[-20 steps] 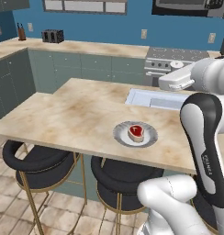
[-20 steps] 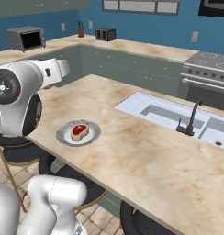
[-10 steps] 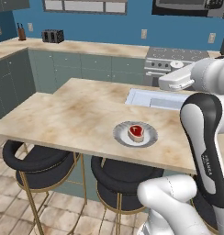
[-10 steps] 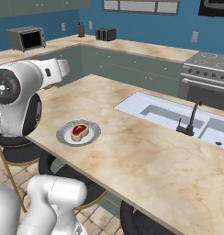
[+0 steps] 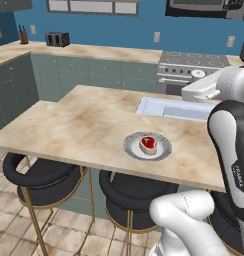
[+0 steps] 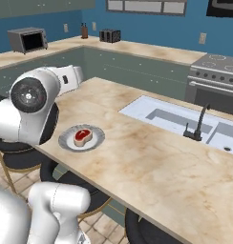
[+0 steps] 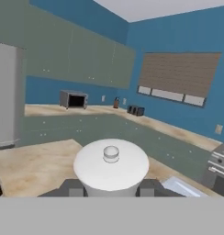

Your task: Retrieve the shaker from the cabinet and place it next the steak on a plate on the dining table.

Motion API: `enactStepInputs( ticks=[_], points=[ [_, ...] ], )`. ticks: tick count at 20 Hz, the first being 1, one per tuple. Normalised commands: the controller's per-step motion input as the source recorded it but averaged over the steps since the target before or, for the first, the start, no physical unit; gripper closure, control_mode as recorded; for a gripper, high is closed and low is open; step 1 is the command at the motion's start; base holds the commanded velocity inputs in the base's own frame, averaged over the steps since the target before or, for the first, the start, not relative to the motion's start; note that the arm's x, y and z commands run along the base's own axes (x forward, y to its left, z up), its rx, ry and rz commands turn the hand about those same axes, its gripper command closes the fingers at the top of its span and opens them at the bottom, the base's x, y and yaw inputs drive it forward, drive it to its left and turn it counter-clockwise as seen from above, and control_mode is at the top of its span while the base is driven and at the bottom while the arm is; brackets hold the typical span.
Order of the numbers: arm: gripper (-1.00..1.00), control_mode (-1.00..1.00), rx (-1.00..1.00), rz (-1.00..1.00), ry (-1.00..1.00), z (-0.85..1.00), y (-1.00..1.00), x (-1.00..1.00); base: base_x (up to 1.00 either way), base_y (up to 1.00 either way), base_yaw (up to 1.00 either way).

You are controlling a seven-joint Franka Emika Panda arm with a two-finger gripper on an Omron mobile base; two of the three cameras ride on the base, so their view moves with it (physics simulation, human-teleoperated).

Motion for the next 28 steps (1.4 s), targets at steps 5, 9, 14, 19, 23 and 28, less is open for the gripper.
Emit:
enactStepInputs(
  ticks=[5, 9, 14, 19, 23, 28],
  points=[
    [1.0, -1.0, 0.0, 0.15, 0.0, -0.05, -0.24, 0.3, 0.0, 0.0, 0.0],
    [1.0, -1.0, 0.0, 0.19, 0.05, -0.34, -0.4, 0.38, 0.0, 0.0, 0.0],
    [1.0, -1.0, 0.01, 0.14, 0.07, -0.39, -0.22, 0.09, 0.0, 0.0, 0.0],
    [1.0, -1.0, 0.02, 0.03, 0.0, -0.4, -0.18, 0.0, 0.0, 0.0, 0.0],
    [1.0, -1.0, 0.0, 0.0, 0.0, -0.47, -0.01, 0.0, 0.0, 0.0, 0.0],
    [1.0, -1.0, 0.0, 0.0, 0.04, -0.37, 0.0, 0.0, 0.0, 0.0, 0.0]
  ],
)
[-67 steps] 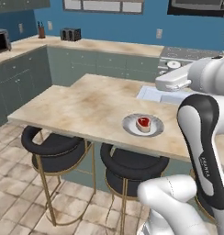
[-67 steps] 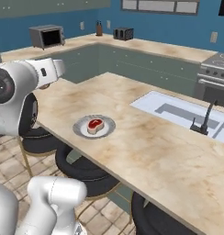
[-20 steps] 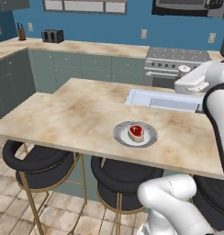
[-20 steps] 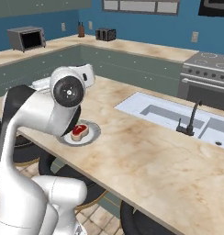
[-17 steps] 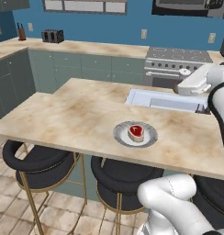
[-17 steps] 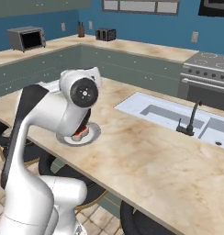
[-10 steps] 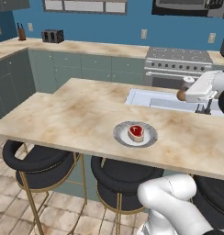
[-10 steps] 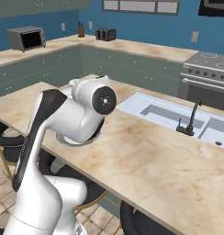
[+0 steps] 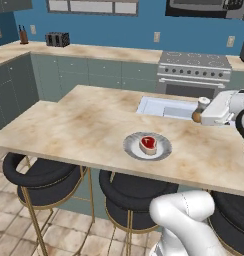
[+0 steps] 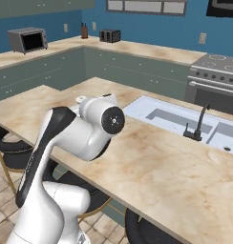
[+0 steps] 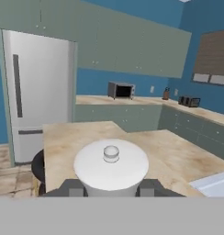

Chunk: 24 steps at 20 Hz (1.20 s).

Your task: Retrieve the shaker from the cabinet and place it next the steak on a plate on the dining table.

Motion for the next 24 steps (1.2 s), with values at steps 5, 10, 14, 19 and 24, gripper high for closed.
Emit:
enactStepInputs(
  ticks=[5, 10, 14, 19, 24],
  points=[
    [1.0, -1.0, 0.0, 0.0, 0.09, -0.35, -0.04, 0.0, 0.0, 0.0, 0.0],
    [1.0, -1.0, 0.0, 0.0, 0.1, -0.36, -0.12, 0.01, 0.0, 0.0, 0.0],
    [1.0, -1.0, 0.0, 0.0, 0.02, -0.31, -0.09, 0.0, 0.0, 0.0, 0.0],
    [1.0, -1.0, 0.0, 0.0, 0.0, -0.3, -0.05, 0.1, 0.0, 0.0, 0.0],
    [1.0, -1.0, 0.0, 0.0, 0.0, -0.27, -0.01, 0.22, 0.0, 0.0, 0.0]
  ],
)
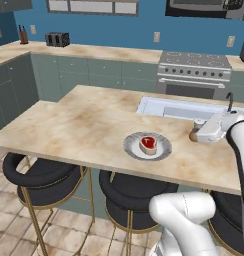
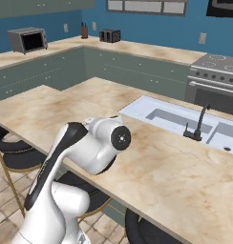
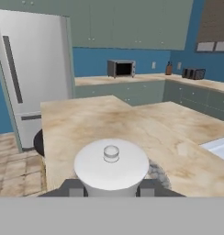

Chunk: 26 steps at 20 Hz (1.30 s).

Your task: Retrieve the shaker from the cabinet and place it next the steak on a plate on the dining table.

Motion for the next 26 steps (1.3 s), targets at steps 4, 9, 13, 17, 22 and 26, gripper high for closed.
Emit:
enactStepInputs(
  ticks=[4, 9, 13, 17, 22, 26],
  points=[
    [1.0, -1.0, 0.0, 0.0, 0.0, -0.25, -0.09, 0.29, 0.0, 0.0, 0.0],
    [1.0, -1.0, 0.0, 0.02, 0.0, -0.19, -0.2, 0.25, 0.0, 0.0, 0.0],
    [1.0, -1.0, 0.0, 0.01, 0.02, -0.25, -0.14, 0.3, 0.0, 0.0, 0.0],
    [1.0, -1.0, 0.0, 0.0, 0.11, -0.31, -0.02, 0.27, 0.0, 0.0, 0.0],
    [1.0, -1.0, 0.0, 0.0, 0.16, -0.28, 0.0, 0.2, 0.0, 0.0, 0.0],
    [1.0, -1.0, 0.0, 0.0, 0.13, -0.21, 0.0, 0.16, 0.0, 0.0, 0.0]
  ],
)
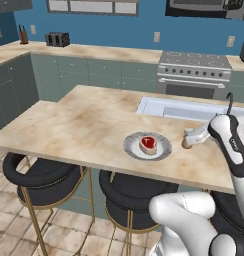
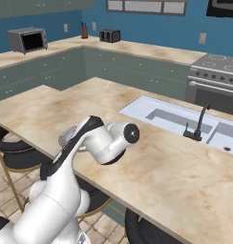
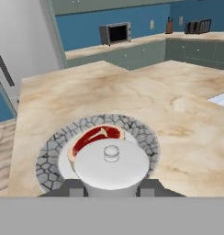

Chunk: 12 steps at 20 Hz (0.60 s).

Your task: Retrieve the shaker from the cabinet and place it next the steak on a plate on the dining table.

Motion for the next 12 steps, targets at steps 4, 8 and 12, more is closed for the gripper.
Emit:
enactStepInputs(
  ticks=[4, 8, 12],
  points=[
    [1.0, -1.0, 0.0, 0.0, 0.06, -0.19, -0.01, 0.17, 0.0, 0.0, 0.0],
    [1.0, -1.0, 0.0, 0.0, 0.0, -0.2, -0.07, 0.23, 0.0, 0.0, 0.0],
    [1.0, -1.0, 0.0, 0.0, -0.05, -0.27, -0.13, 0.21, 0.0, 0.0, 0.0]
  ],
)
